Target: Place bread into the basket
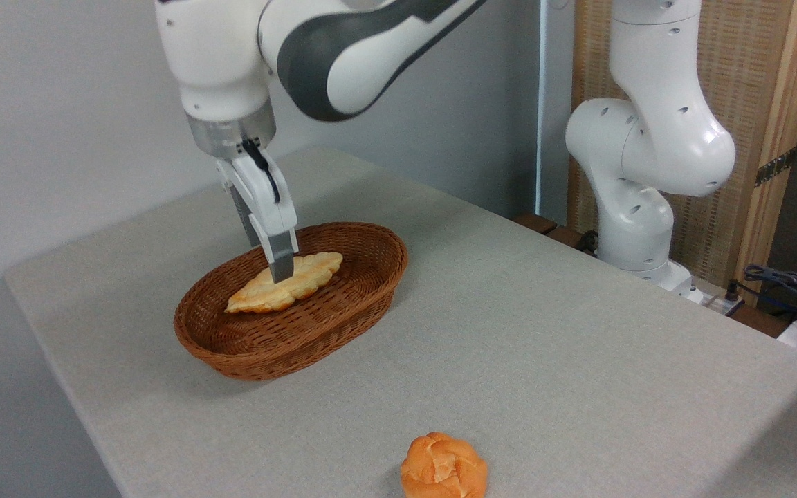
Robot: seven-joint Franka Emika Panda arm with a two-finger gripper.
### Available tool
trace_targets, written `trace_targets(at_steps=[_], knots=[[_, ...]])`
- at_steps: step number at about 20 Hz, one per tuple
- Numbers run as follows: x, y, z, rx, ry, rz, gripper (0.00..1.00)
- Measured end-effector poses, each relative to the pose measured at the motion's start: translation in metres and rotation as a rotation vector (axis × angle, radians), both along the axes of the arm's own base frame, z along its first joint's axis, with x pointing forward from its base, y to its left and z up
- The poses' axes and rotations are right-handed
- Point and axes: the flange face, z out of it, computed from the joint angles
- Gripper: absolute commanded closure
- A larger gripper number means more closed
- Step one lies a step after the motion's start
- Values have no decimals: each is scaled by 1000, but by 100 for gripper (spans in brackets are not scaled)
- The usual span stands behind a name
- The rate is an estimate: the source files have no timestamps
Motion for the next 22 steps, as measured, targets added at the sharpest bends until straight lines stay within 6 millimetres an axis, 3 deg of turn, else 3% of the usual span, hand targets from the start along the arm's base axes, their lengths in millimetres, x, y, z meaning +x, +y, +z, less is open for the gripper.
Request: trace_targets(at_steps=[3, 8, 10, 22], knots=[[-4, 22, 32, 87, -70, 3, 0], [-13, 77, 90, 152, -76, 64, 0], [-12, 87, 105, 170, -84, 75, 0], [-11, 96, 101, 214, -36, 102, 0]])
